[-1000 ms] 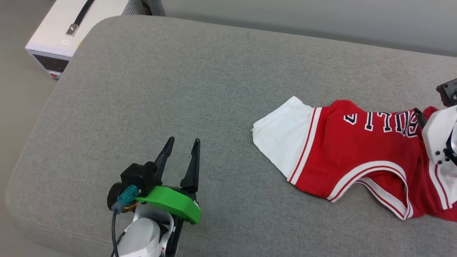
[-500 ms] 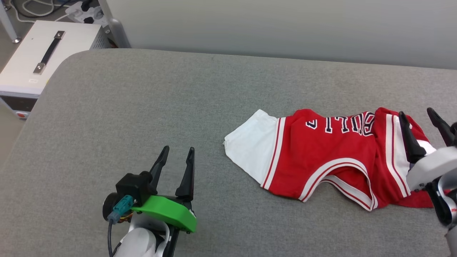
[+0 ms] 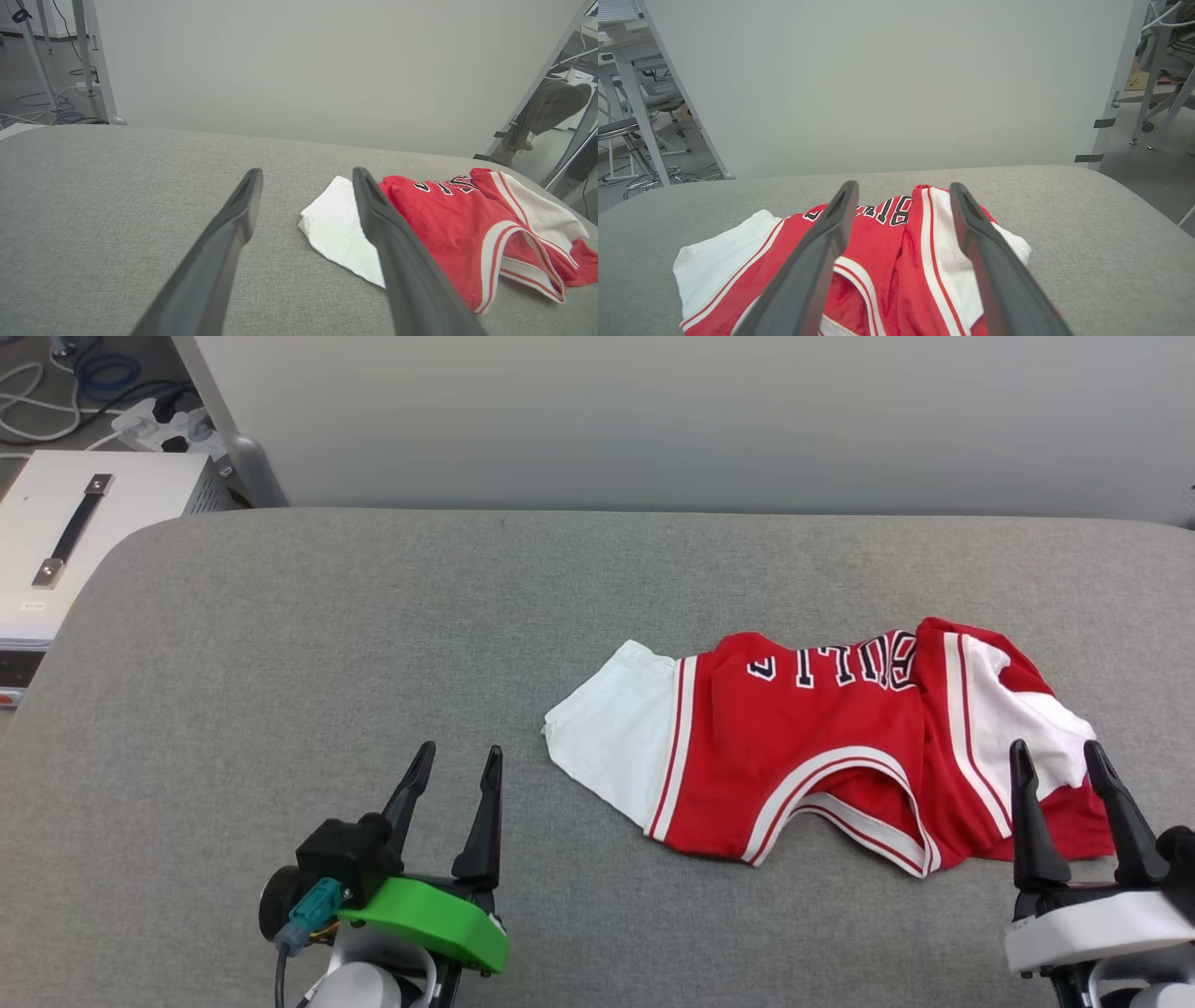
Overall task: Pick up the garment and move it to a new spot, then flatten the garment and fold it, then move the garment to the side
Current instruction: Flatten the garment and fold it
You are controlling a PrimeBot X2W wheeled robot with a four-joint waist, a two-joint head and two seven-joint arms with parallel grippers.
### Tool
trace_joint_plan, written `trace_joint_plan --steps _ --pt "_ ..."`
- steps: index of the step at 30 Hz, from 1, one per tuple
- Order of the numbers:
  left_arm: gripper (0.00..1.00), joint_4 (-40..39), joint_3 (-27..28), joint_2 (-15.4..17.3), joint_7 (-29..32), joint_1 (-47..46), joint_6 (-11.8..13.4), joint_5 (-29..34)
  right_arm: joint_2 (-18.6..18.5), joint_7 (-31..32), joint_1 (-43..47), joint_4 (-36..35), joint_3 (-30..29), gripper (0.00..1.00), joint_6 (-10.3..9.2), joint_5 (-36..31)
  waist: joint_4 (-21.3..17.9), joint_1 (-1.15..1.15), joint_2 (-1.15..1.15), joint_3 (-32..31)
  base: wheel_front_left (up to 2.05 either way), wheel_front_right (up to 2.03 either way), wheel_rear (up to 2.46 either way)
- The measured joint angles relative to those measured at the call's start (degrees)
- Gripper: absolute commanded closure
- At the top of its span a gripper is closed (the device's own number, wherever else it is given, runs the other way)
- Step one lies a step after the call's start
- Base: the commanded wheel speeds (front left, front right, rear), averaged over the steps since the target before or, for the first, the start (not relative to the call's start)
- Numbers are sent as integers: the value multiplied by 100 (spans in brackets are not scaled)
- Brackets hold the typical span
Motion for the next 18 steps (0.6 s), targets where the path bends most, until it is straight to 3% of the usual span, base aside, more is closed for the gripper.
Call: trace_joint_plan --steps 3,11,16,18 --pt "0 24 -35 0 0 3 -1 -11 231 -37 113 -37 -37 0 0 58 -59 0 0 16 0 0 0" --pt "0 403 -298 156 108 -270 -2 15 210 -69 70 -115 115 0 0 76 -315 0 0 215 0 0 0" --pt "0 592 -670 567 1319 -1068 -12 -155 229 -87 42 -219 148 0 0 47 -551 0 0 372 0 0 0" --pt "0 544 -835 683 2037 -1429 -22 -591 230 -85 2 -265 199 0 0 48 -663 0 0 442 0 0 0"
